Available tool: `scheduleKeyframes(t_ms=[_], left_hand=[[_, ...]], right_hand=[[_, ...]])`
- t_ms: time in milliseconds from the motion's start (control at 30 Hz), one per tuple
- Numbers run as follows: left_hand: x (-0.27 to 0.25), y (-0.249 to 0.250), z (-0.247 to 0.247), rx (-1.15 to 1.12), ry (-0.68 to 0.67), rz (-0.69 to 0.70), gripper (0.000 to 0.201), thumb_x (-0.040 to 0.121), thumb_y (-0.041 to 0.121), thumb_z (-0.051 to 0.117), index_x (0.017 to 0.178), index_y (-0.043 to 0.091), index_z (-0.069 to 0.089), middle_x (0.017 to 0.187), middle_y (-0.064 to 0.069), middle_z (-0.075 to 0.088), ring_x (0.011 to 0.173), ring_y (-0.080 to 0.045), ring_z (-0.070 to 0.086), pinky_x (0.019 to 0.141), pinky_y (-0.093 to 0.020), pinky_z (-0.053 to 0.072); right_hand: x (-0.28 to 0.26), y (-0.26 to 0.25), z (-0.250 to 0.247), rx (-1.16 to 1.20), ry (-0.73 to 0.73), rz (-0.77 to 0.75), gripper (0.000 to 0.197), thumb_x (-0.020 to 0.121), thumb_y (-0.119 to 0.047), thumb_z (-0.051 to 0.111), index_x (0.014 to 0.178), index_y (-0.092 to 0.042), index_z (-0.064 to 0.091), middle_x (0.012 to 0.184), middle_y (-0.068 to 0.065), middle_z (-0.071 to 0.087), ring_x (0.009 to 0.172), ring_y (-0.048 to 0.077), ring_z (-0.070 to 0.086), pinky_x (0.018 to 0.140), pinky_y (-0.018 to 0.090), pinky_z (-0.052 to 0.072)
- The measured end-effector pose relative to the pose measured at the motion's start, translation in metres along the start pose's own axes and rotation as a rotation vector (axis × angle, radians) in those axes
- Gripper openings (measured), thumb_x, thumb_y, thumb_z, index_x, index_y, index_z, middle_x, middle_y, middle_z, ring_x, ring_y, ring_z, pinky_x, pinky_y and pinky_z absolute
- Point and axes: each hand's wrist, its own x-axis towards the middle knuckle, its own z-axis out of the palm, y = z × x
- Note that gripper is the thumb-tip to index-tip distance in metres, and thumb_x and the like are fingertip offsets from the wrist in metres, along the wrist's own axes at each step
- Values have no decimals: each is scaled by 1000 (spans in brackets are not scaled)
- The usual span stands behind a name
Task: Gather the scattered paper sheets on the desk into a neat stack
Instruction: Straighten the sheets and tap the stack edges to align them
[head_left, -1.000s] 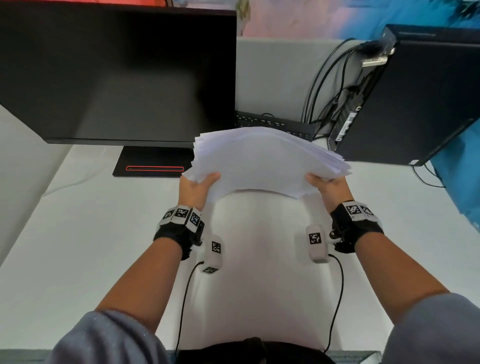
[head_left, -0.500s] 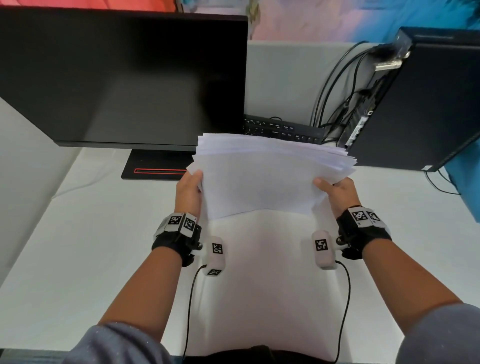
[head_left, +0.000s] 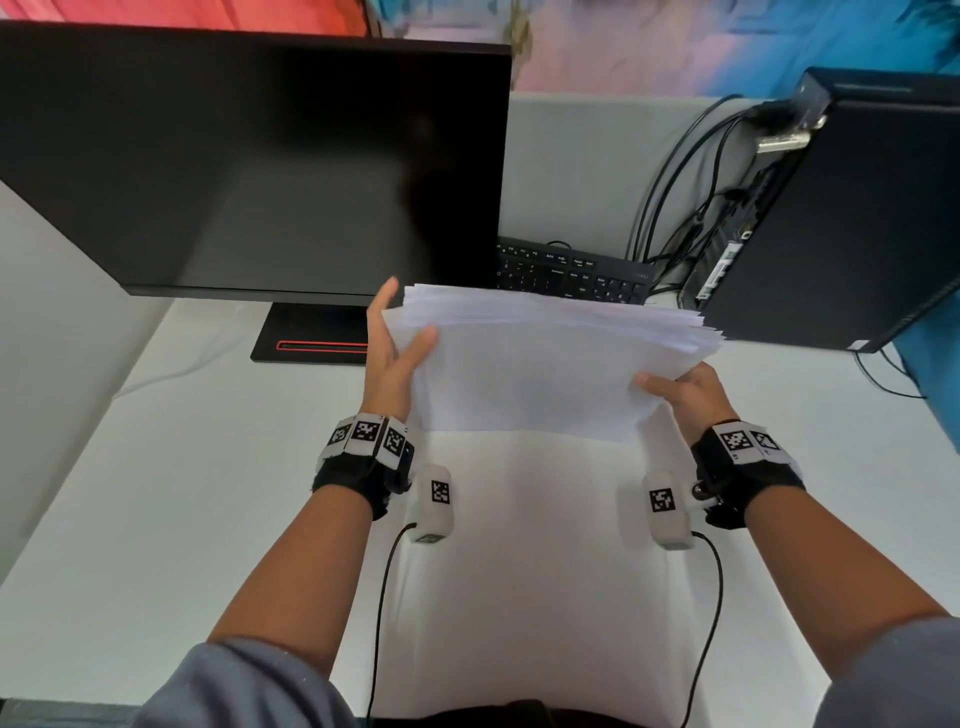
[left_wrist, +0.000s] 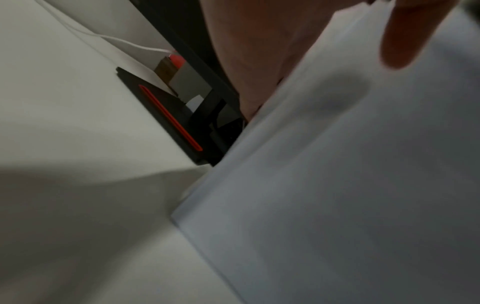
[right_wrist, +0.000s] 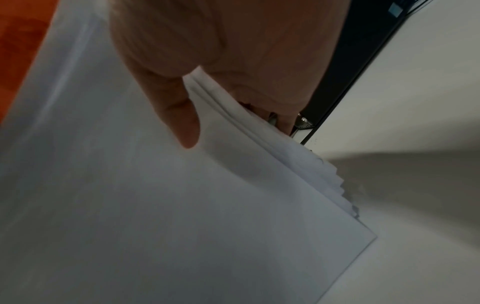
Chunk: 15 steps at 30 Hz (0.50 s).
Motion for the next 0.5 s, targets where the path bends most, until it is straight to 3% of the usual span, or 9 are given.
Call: scheduleKeyframes(t_ms=[100, 167, 233, 300, 400, 433, 500], left_hand=[[-4, -16, -4, 158, 8, -92, 52, 75, -5, 56, 124, 9, 46, 105, -1, 60, 96, -12, 62, 75, -15, 51], [3, -20, -1, 337, 40, -100, 39, 80, -10, 56, 117, 4, 56, 102, -5, 62, 93, -17, 60, 76, -18, 50], [11, -20, 4, 454, 78, -80, 24, 83, -9, 56, 102, 5, 62, 94, -8, 62, 83, -18, 58, 74, -23, 48], [14, -18, 4, 473, 88, -63, 20, 85, -8, 56, 93, 9, 61, 87, -9, 61, 75, -18, 56, 72, -27, 49], [11, -9, 9, 415, 92, -13, 17, 88, 3, 59, 96, 17, 62, 90, 4, 65, 83, -12, 63, 78, -20, 52], [11, -7, 12, 415, 120, 9, 14, 88, 4, 58, 97, 15, 62, 88, 7, 64, 84, -13, 62, 77, -19, 51], [8, -2, 21, 404, 173, 44, 13, 90, 5, 57, 98, 14, 61, 87, 9, 63, 84, -12, 60, 78, -18, 50]], right_hand=[[4, 5, 2, 1, 28, 28, 56, 68, -13, 80, 116, 1, 57, 110, 21, 66, 101, 34, 64, 94, 45, 49], [1, 3, 8, -6, 52, -29, 43, 75, 2, 71, 117, -2, 58, 109, 15, 65, 97, 25, 62, 88, 29, 49], [1, 0, 13, -37, 110, -83, 37, 81, 9, 62, 117, 4, 59, 108, 18, 65, 94, 22, 59, 78, 20, 47], [-1, -2, 16, -30, 154, -131, 30, 84, 4, 61, 113, 7, 59, 108, 22, 65, 94, 24, 60, 77, 26, 50], [-1, -8, 19, -79, 181, -199, 22, 88, -2, 58, 110, 2, 62, 100, 13, 64, 91, 24, 60, 78, 30, 50], [1, -9, 19, -108, 190, -229, 19, 90, -4, 57, 107, 3, 62, 97, 10, 62, 87, 22, 58, 77, 26, 49], [4, -12, 21, -170, 213, -281, 15, 92, -7, 55, 98, 5, 61, 84, 7, 57, 72, 15, 53, 65, 7, 43]])
